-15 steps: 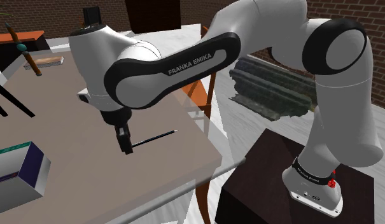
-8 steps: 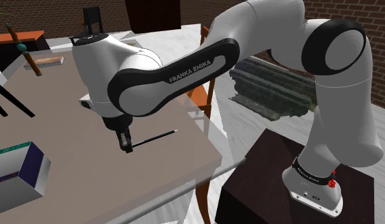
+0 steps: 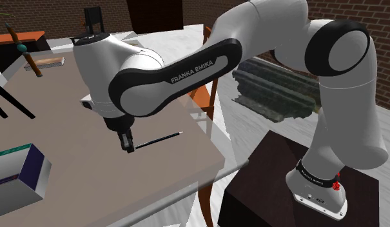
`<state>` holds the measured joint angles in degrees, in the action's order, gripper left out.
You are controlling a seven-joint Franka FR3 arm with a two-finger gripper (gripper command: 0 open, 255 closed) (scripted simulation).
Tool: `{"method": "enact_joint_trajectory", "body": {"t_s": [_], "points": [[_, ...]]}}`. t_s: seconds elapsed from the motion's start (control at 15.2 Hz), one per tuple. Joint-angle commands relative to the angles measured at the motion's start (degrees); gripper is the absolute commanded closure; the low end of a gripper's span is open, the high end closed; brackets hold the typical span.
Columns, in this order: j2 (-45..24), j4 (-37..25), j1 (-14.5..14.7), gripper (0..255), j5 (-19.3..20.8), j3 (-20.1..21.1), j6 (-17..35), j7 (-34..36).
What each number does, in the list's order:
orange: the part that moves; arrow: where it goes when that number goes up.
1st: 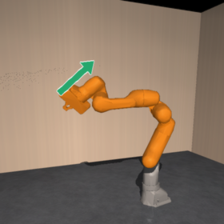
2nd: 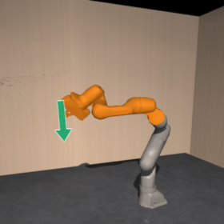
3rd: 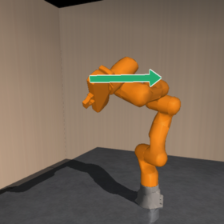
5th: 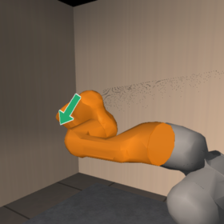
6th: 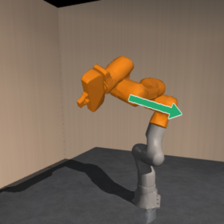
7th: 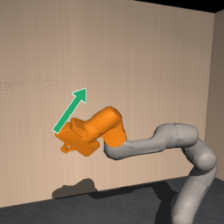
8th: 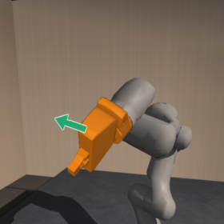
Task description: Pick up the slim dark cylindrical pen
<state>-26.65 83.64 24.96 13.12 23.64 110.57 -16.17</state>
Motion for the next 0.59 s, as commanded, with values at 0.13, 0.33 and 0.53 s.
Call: {"method": "enact_joint_trajectory", "body": {"t_s": [0.13,0.33,0.53], "points": [[0.3,-2.0,0.1,255,-0.2,0.1,-2.5,-0.3],[0.6,-4.0,0.3,255,-0.4,0.2,-4.7,-0.5],[0.6,-6.3,0.5,255,-0.5,0.3,-6.9,-0.7]]}}
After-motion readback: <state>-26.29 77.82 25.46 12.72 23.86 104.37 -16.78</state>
